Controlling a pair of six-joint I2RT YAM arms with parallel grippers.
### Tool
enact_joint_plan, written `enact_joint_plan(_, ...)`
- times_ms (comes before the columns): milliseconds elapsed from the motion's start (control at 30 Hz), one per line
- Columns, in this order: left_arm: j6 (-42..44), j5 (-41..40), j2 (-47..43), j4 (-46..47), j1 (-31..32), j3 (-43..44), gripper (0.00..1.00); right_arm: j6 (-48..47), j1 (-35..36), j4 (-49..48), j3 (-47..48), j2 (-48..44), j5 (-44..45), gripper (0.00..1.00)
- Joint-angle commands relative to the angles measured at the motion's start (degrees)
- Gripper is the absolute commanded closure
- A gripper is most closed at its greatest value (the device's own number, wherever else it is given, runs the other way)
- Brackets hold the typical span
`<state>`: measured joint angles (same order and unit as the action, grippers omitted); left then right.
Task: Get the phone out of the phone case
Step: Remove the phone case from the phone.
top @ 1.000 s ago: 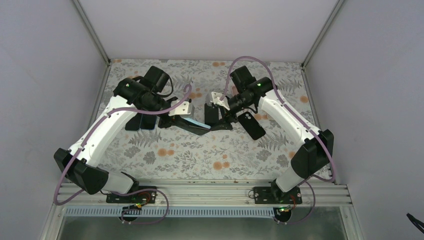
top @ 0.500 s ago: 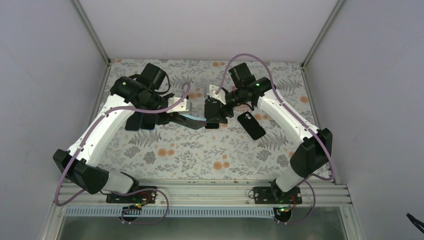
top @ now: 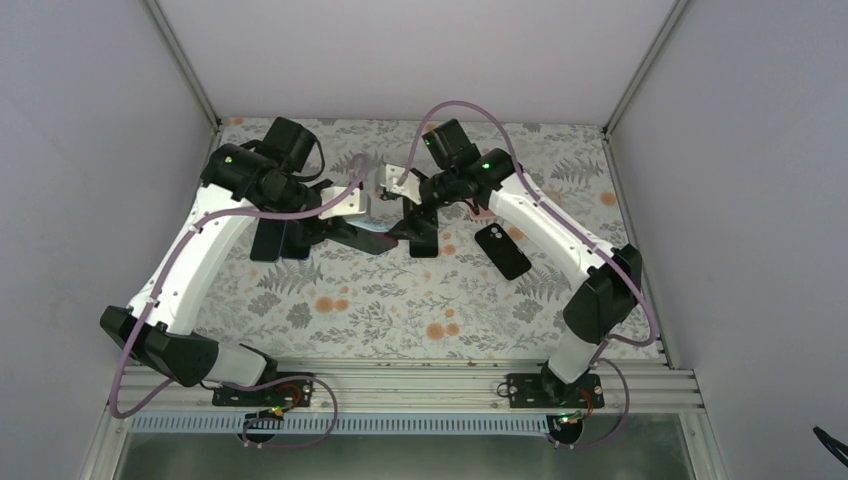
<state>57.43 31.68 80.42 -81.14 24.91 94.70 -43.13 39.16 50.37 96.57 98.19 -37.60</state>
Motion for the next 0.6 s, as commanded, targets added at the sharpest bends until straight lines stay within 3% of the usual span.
enact_joint_plan(0,1.0,17.2,1.0,7.4,0.4,5.2,0.98,6.5,5.5,-10.2,6.0,2.2,-14.6,0.09)
enact_joint_plan(167,-1.7,15.2,2.7,11.8,-1.0,7.6,0.98,9.4,9.3,-7.0,13.1,8.2,-32.8,0.09)
enact_joint_plan(233,-3.7,11.7,2.7,16.1,-1.4,7.0,0.98,9.2,10.9,-7.5,11.5,9.3,-43.8,0.15)
enact_joint_plan(300,-5.4,8.0,0.3,24.6,-2.4,2.0,0.98,16.4,12.9,-12.8,10.1,10.4,-51.1,0.25)
enact_joint_plan(333,-6.2,5.8,-1.5,29.5,-3.0,-0.9,0.98,18.2,14.2,-14.5,10.4,10.9,-51.9,0.30)
enact_joint_plan(467,-10.0,-1.2,-5.8,45.6,-4.8,-8.9,0.98,18.7,17.4,-13.5,13.2,10.9,-53.0,0.33)
enact_joint_plan(533,-11.4,-4.7,-4.6,47.2,-5.0,-8.7,0.98,21.3,17.6,-16.2,13.0,9.9,-53.2,0.48)
enact_joint_plan(567,-12.0,-6.0,-3.8,47.6,-5.1,-8.5,0.98,21.8,17.5,-16.8,13.1,9.5,-53.2,0.63)
